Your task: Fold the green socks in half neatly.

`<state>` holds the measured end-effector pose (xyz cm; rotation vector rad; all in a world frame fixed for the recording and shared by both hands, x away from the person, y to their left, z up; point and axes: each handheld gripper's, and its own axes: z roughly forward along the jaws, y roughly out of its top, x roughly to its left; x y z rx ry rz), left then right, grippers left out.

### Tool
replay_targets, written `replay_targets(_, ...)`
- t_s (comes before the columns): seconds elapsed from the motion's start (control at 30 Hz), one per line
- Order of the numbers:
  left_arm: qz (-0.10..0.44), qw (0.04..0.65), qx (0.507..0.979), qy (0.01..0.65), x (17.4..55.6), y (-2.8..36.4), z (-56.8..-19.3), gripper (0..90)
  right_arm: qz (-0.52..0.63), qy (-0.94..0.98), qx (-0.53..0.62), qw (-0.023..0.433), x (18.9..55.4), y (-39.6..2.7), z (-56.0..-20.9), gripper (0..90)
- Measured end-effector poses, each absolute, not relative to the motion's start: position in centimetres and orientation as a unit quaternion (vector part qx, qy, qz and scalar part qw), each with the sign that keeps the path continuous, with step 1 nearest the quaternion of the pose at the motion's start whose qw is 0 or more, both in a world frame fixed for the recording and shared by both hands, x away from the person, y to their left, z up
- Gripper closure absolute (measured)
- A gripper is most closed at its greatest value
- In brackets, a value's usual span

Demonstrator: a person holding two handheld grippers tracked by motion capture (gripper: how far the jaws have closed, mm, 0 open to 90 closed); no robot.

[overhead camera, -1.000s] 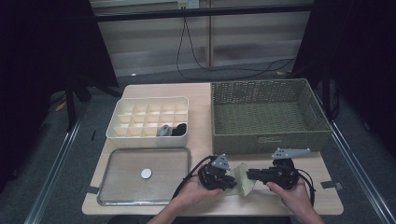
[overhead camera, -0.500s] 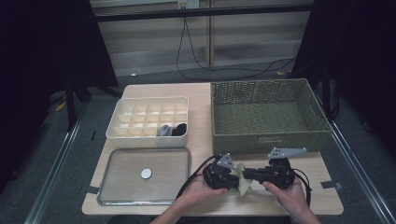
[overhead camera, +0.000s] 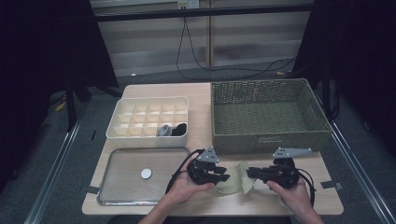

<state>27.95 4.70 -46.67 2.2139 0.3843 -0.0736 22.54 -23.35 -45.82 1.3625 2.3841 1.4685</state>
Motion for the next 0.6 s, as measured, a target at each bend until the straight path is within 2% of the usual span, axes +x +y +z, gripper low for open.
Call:
replay_targets(0.27,-0.007,0.440,0.879,0.183,26.8,9.3,-46.4,63.2,0.468,0.763,0.446,0.021,22.7,-24.1,-45.9,84.2)
replay_targets(0.37,-0.005,0.443,0.878,0.181,26.5,9.5,-46.7,64.7,0.470,0.761,0.446,0.025,22.7,-24.2,-45.8,84.2)
replay_targets(0.5,-0.014,0.410,0.897,0.165,26.2,8.4,-48.0,64.9,0.467,0.763,0.446,0.023,22.8,-23.9,-45.8,84.1)
replay_targets(0.6,-0.018,0.409,0.897,0.165,26.2,7.9,-48.4,64.6,0.467,0.766,0.441,0.018,22.9,-23.5,-45.7,84.1)
